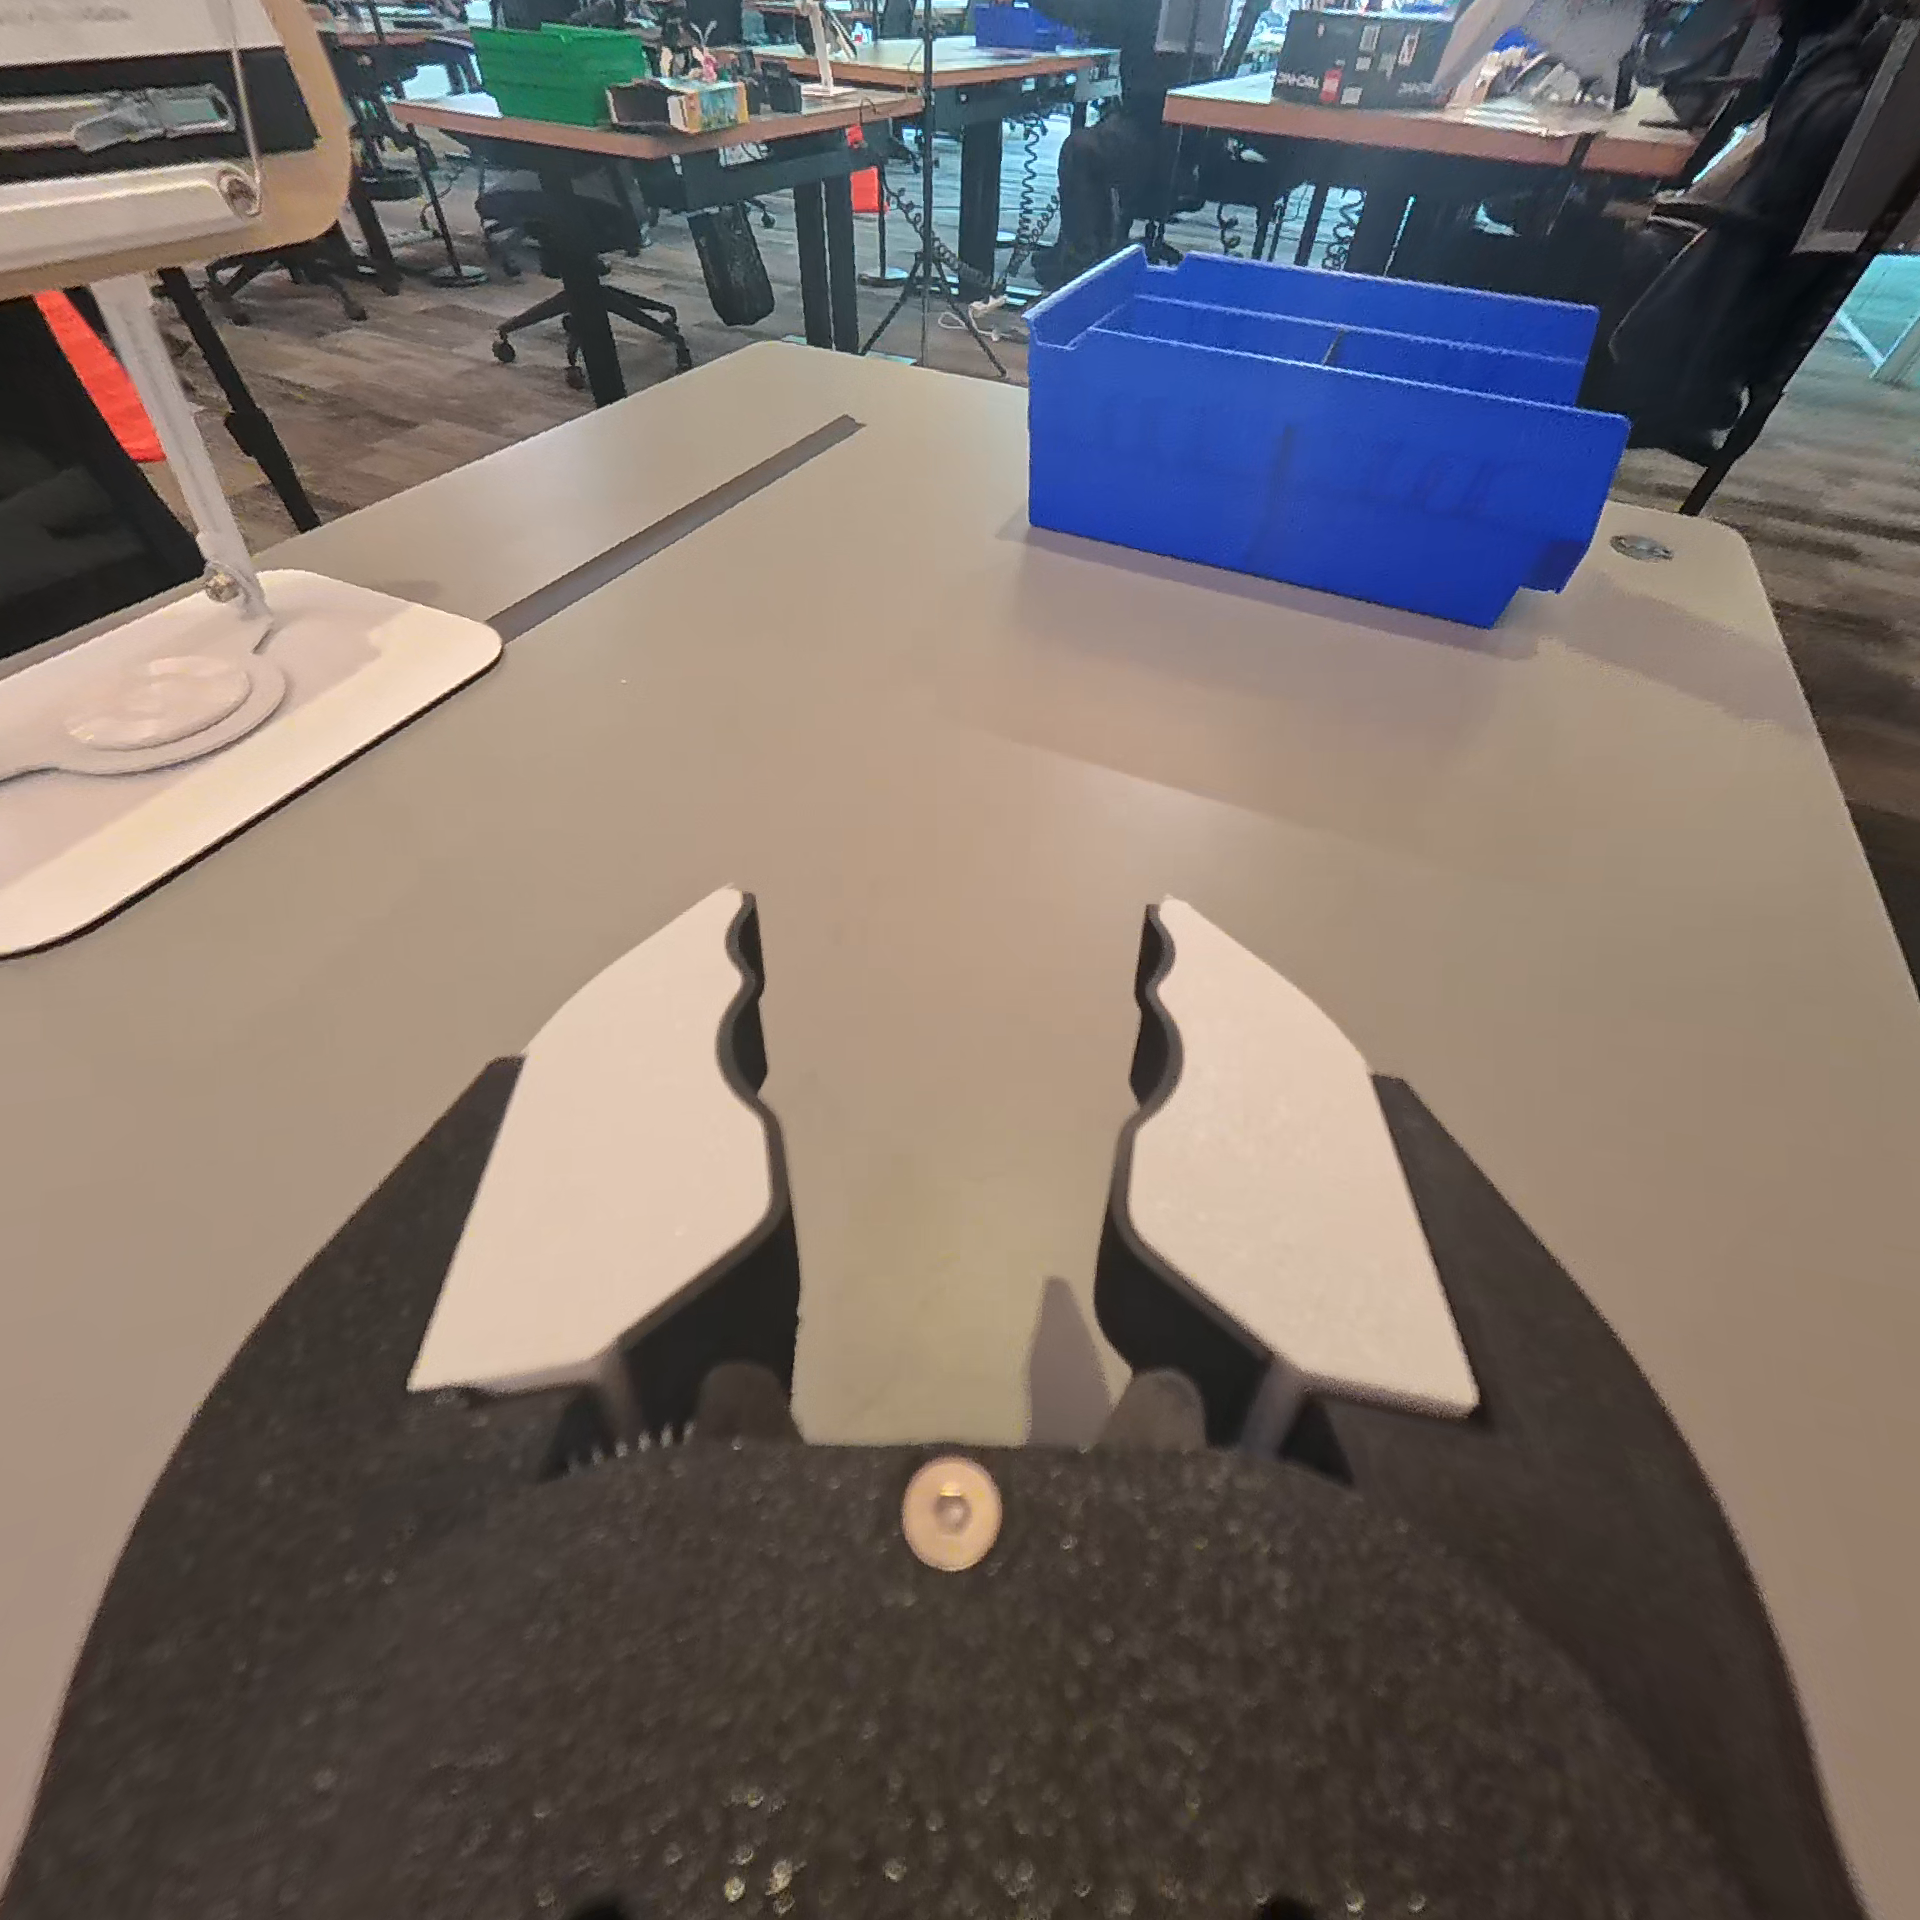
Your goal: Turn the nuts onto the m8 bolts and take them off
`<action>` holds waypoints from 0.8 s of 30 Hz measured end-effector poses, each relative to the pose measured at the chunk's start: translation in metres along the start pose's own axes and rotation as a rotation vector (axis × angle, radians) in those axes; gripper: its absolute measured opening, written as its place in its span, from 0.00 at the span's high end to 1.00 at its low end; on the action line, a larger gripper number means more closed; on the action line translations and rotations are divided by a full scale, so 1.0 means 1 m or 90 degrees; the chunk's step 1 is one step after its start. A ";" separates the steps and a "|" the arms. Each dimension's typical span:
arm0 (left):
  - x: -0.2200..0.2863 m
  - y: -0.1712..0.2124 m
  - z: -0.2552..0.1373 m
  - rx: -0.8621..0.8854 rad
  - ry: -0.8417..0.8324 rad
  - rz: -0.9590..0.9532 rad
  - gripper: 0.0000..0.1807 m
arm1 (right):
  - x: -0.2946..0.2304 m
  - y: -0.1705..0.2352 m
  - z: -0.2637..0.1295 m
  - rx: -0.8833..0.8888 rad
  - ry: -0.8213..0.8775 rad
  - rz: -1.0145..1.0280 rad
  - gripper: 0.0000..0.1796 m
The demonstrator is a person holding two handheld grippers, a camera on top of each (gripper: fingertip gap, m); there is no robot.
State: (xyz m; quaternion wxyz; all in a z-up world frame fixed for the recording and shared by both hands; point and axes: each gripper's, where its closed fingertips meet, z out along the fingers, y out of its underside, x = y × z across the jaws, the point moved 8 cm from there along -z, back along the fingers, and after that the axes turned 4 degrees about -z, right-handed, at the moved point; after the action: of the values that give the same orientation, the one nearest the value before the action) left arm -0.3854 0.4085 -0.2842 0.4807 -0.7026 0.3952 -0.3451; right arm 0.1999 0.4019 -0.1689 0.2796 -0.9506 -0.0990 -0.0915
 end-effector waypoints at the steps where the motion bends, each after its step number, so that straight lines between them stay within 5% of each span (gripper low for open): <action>1: 0.001 0.000 0.001 0.000 0.003 0.000 0.62 | 0.011 0.007 0.008 -0.033 -0.018 0.021 0.52; 11: 0.001 0.007 0.006 -0.016 0.010 -0.006 0.62 | 0.059 0.059 0.081 -0.215 -0.110 0.090 0.72; 14: 0.000 0.005 0.003 -0.012 0.009 -0.013 0.62 | 0.055 0.060 0.092 -0.239 -0.189 0.124 0.96; 24: 0.031 -0.012 -0.049 0.065 0.002 -0.097 0.64 | 0.028 0.053 0.092 -0.243 -0.214 0.122 0.98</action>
State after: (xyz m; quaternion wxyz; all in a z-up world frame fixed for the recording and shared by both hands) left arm -0.4113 0.3638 -0.2545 0.4875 -0.7045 0.3238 -0.4014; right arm 0.2504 0.4125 -0.2661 0.0826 -0.9930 -0.0347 0.0772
